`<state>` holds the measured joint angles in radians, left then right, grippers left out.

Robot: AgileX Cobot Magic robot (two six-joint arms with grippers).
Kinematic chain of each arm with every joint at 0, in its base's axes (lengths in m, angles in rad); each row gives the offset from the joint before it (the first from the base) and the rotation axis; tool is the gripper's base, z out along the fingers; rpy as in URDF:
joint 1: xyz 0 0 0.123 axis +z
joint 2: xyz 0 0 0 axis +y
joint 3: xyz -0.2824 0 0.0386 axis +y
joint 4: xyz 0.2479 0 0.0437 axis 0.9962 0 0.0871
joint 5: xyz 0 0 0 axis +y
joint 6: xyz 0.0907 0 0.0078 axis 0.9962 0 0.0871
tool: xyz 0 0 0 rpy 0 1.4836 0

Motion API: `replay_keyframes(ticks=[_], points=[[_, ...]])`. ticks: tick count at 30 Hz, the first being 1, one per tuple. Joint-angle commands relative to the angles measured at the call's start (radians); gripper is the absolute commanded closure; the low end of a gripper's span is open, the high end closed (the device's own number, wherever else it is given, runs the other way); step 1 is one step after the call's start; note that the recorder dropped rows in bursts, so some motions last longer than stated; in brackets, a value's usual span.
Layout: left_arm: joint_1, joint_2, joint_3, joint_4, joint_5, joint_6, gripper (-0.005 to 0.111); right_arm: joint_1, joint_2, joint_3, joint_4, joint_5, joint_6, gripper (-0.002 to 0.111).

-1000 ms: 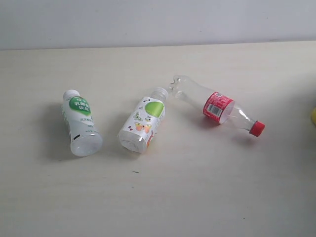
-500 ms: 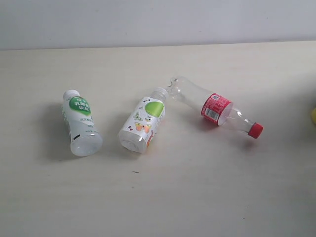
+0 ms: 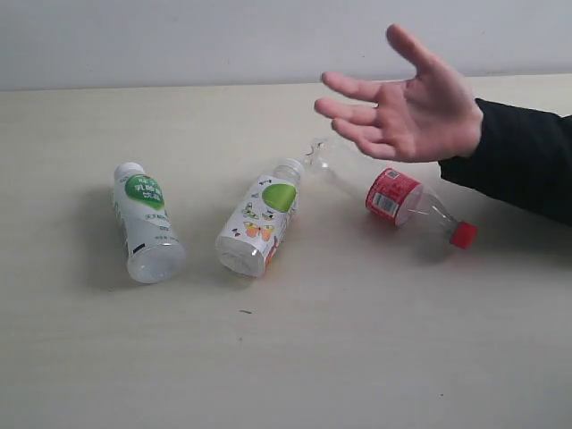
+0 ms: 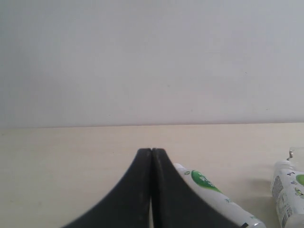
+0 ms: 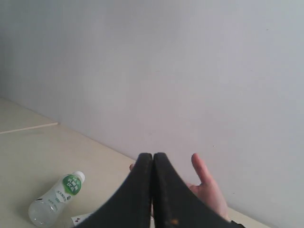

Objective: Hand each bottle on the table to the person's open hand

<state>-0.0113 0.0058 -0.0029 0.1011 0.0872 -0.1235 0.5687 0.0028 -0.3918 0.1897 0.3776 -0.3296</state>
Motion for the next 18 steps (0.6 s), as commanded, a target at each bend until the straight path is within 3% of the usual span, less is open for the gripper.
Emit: replay_keyframes(ticks=[1,13,18], points=[[0.003,-0.006,0.003,-0.006,-0.007,0.000,0.107,0.001,-0.003,0.003,-0.007,-0.014,-0.008,0.108],[0.003,-0.006,0.003,-0.006,-0.007,0.000,0.107,0.001,-0.003,0.003,-0.090,0.020,0.008,0.108],[0.003,-0.006,0.003,-0.006,-0.007,0.000,0.107,0.001,0.110,-0.024,-0.282,0.084,0.233,0.108]])
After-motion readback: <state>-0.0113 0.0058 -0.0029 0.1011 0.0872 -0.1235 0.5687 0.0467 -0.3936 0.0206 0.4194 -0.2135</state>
